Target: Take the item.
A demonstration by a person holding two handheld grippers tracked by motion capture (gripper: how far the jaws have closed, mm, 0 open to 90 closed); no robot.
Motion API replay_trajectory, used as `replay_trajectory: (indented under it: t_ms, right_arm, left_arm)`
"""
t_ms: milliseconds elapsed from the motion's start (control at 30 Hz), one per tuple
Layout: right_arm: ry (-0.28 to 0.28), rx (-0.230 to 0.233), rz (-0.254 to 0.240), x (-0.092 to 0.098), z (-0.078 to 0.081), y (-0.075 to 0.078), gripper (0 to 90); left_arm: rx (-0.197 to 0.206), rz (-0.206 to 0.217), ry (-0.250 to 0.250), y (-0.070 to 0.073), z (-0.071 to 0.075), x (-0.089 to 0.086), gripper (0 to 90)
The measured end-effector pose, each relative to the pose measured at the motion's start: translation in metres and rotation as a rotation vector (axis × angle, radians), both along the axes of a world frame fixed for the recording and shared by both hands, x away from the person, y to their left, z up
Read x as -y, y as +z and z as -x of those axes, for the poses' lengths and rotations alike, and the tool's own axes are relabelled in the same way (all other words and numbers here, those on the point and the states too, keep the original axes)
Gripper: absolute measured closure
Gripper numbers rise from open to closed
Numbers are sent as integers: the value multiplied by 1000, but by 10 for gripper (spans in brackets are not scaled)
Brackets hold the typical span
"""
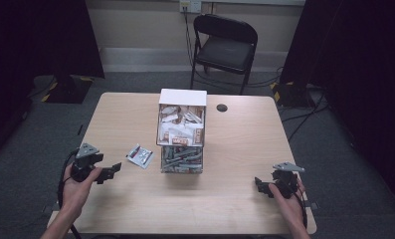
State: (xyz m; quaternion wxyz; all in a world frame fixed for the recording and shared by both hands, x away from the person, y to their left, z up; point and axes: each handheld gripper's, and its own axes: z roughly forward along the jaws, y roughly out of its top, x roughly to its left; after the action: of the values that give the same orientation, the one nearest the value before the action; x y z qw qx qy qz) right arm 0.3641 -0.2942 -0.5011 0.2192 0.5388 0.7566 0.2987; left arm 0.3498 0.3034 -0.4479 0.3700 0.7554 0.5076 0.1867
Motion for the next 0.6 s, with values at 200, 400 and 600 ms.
replay_trajectory:
  t_ms: [200,400,600]
  right_arm:
    - [0,0,0,0,0,0,37]
    - [0,0,0,0,0,0,37]
    - [-2,1,0,0,0,0,38]
  left_arm:
    - [-17,-17,27,-6,15,-9,201]
    - [-40,-44,50,-15,28,-18,186]
    - [-81,-76,92,-31,33,-29,181]
